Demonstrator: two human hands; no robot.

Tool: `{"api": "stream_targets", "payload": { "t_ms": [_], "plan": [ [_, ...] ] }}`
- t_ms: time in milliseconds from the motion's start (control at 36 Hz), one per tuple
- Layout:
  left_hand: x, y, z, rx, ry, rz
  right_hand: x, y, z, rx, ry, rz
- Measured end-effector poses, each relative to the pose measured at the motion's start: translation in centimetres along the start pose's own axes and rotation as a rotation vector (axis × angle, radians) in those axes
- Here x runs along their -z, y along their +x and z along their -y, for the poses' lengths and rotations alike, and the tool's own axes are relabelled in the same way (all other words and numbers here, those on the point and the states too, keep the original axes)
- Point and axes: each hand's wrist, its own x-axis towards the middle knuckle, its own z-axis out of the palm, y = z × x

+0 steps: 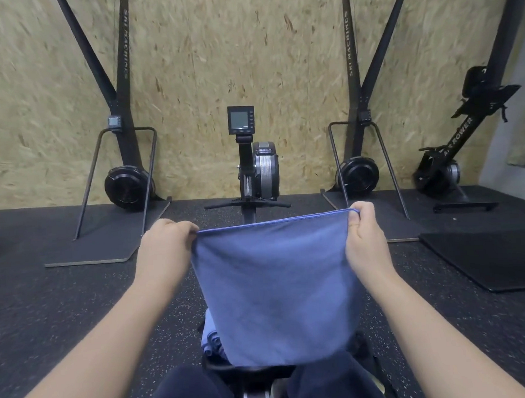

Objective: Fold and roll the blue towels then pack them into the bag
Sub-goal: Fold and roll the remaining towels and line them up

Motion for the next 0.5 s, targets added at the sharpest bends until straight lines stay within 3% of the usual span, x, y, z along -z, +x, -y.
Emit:
{"api": "stream_targets", "payload": {
  "t_ms": [278, 500],
  "plan": [
    [0.5, -0.7, -1.2, 0.119, -0.094, 0.003, 0.3, -0.2, 0.4, 0.033, 0.089, -0.007],
    [0.7, -0.8, -1.5, 0.042, -0.174, -0.037, 0.5, 0.1, 0.0, 0.083, 0.128, -0.019]
  ]
}}
